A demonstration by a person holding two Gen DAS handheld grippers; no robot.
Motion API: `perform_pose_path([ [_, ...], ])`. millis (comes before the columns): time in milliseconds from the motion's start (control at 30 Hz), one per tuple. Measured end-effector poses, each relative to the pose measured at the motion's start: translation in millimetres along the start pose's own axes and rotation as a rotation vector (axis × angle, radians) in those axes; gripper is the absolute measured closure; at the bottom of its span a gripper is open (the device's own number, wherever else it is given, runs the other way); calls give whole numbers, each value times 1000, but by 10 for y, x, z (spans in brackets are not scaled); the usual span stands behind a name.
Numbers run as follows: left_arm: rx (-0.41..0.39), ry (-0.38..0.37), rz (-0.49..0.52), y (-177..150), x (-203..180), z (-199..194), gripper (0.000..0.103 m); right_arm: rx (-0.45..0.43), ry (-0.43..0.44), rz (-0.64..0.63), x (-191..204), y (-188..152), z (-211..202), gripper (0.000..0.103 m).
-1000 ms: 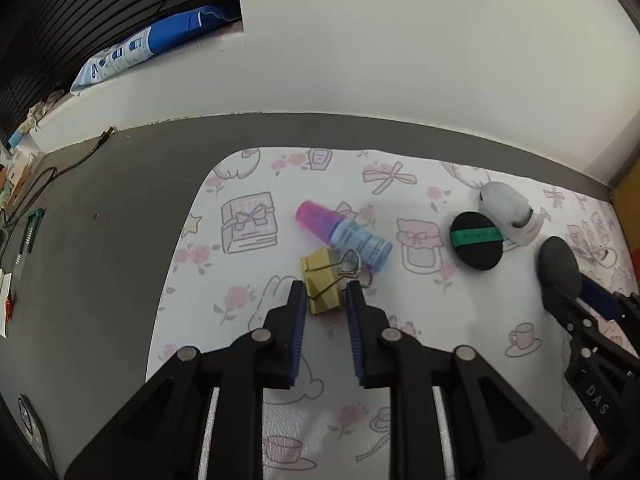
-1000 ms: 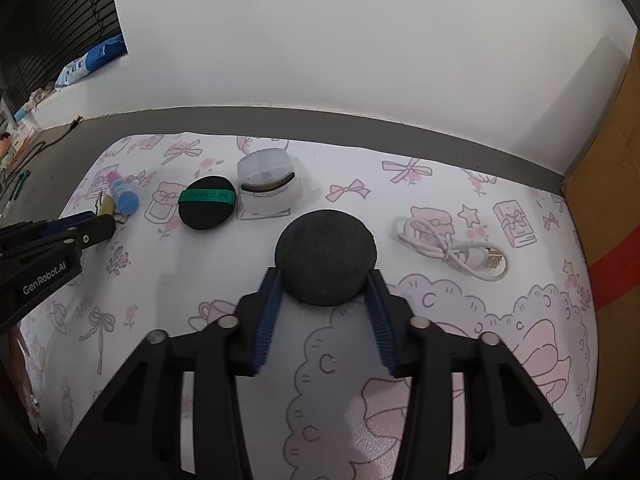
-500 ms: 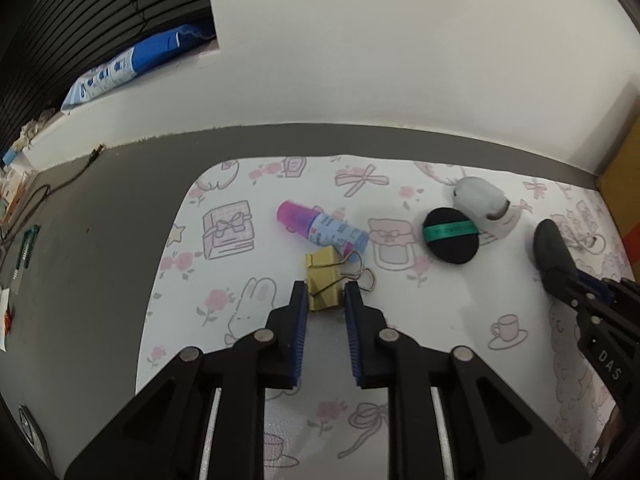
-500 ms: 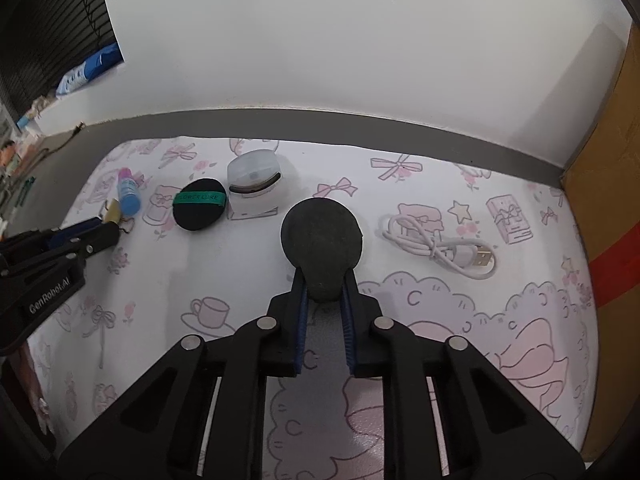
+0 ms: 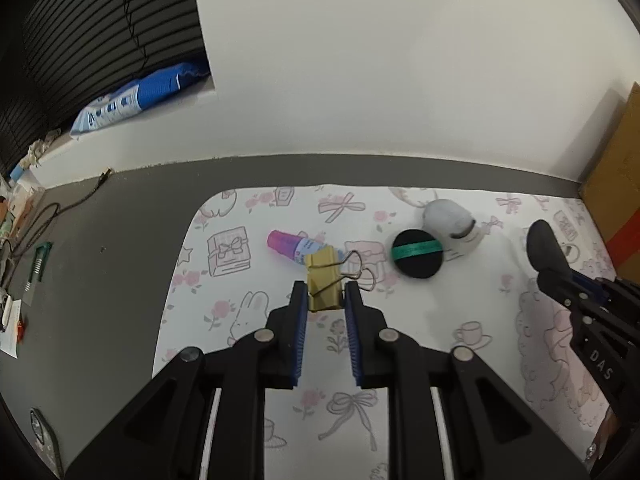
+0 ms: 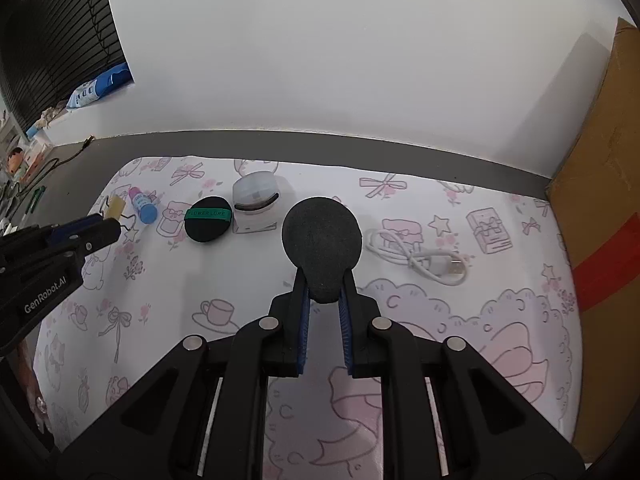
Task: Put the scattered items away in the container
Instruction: 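Lift the black puff and binder clip and carry them over the box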
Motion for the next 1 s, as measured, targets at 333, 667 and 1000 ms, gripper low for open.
perform_pose_path([
  [333, -59, -15, 17, 101, -181, -470, 85, -56, -19, -23, -95, 184, -427, 89],
  [667, -130, -27, 18, 286, -344, -1132, 85, -144, -42, -46, -73, 450, -1098, 89],
  [1000, -209, -36, 22, 409, -423, -1818, 85, -229, -66, -50, -91, 606, -1856, 89],
])
Point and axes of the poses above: each gripper's, at about its wrist camera, not at the fingertips, and z roughly the way its jaws point, x to its left, y to its top, the point moved 6 cm from there along z, roughly the way its jaws point, and after that the axes turned 5 degrees about -x, right-handed, at the moved point
